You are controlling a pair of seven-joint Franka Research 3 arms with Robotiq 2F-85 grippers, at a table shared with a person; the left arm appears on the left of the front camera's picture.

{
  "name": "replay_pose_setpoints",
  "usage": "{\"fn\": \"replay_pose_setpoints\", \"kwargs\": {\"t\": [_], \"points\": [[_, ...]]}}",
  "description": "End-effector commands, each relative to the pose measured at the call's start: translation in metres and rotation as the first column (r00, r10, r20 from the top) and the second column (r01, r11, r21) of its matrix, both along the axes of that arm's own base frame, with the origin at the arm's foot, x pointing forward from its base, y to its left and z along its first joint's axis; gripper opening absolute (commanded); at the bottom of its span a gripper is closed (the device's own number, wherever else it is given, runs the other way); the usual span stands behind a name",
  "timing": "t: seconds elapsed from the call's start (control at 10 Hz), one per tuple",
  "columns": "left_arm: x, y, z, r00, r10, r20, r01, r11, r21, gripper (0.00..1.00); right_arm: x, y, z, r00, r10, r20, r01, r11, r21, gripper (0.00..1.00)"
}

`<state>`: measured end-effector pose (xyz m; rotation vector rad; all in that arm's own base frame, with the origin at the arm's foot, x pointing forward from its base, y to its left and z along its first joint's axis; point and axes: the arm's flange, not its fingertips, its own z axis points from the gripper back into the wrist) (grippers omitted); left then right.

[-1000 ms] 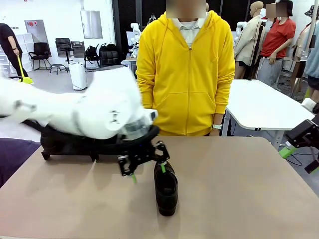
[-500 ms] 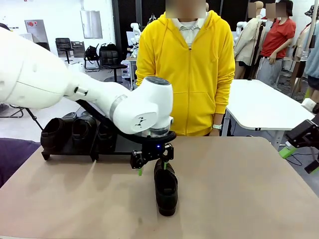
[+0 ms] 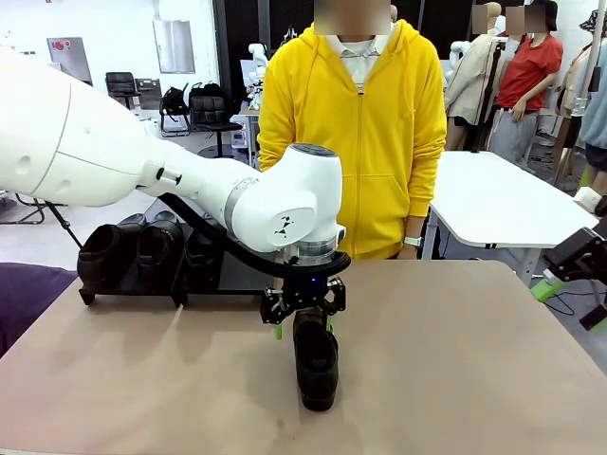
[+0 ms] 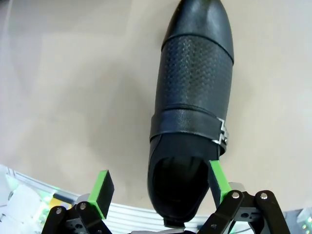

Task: Organize the shoes by placing them on the stand.
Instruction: Place the Shoe from the middle of the table onto the Shoes Stand.

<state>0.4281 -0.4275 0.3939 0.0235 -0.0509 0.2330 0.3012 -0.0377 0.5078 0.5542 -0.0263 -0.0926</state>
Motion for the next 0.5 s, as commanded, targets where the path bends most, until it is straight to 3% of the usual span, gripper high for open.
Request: {"fn": "replay_pose_setpoints", "kwargs": {"t": [0.0, 0.4], "points": [[-0.007, 0.020, 0.003, 0.996, -0.077, -0.041, 0.077, 0.997, -0.007, 1.00, 0.002, -0.002, 0.004, 1.000, 0.023, 0.011, -0.023, 0.999, 0.031, 1.00], [-0.009, 0.028, -0.011, 0.994, -0.087, -0.066, 0.087, 0.996, -0.002, 1.00, 0.002, -0.002, 0.004, 1.000, 0.023, 0.011, -0.023, 0.999, 0.031, 1.00]]}}
